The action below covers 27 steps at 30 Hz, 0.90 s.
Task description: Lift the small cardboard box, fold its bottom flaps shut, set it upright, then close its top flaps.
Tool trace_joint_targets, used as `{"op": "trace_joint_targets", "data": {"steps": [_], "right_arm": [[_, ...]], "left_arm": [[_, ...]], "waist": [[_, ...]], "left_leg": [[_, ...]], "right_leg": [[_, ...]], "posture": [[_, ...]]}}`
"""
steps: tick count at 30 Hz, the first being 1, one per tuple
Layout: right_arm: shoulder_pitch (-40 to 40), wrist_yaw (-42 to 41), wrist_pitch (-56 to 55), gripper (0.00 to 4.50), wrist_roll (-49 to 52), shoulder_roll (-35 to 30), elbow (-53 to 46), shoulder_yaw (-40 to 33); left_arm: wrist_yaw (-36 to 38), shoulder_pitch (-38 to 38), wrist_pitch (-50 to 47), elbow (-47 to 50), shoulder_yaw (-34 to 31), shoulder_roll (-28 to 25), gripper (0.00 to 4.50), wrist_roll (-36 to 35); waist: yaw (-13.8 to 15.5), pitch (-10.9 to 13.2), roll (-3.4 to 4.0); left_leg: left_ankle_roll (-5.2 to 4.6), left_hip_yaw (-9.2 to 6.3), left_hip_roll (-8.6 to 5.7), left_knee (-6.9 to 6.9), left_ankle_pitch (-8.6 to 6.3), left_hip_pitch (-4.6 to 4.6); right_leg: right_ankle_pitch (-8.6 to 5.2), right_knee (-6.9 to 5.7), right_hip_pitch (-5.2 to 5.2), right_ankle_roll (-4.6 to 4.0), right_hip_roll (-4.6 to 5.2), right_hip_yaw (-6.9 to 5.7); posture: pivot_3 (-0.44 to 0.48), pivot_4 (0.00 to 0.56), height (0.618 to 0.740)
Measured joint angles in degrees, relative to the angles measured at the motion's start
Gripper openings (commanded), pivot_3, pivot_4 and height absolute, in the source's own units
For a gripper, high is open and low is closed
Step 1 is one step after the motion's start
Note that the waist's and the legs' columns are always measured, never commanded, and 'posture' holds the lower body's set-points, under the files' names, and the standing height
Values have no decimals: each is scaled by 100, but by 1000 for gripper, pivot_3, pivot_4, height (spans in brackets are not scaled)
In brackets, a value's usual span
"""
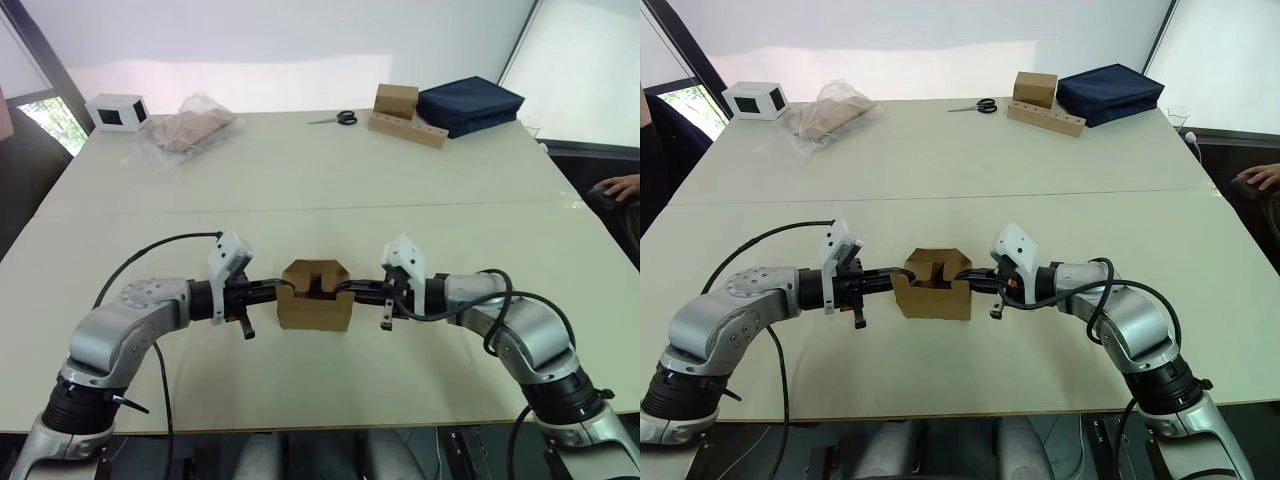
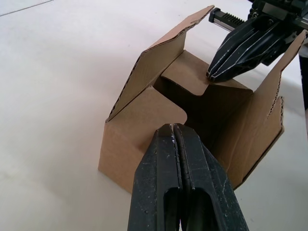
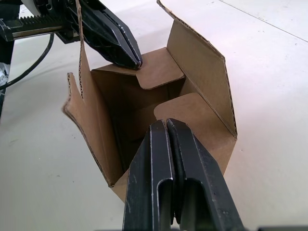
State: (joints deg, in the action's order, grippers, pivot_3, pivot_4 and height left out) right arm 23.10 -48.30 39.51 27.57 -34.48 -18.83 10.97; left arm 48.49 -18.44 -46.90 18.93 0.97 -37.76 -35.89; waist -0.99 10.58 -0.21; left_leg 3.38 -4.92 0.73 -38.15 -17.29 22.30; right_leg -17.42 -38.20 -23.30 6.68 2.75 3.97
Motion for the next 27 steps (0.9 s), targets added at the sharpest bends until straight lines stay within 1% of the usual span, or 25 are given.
{"op": "trace_joint_targets", "data": {"steps": [27], "right_arm": [[-9, 18, -11, 0, -50, 46, -6, 7]], "left_arm": [[-91, 175, 224, 78, -17, -32, 23, 2]], "waist": [[-9, -2, 1]], "left_leg": [[-1, -1, 0, 1, -1, -2]], "right_leg": [[0, 0, 1, 0, -1, 0]], "posture": [[0, 150, 740]]}}
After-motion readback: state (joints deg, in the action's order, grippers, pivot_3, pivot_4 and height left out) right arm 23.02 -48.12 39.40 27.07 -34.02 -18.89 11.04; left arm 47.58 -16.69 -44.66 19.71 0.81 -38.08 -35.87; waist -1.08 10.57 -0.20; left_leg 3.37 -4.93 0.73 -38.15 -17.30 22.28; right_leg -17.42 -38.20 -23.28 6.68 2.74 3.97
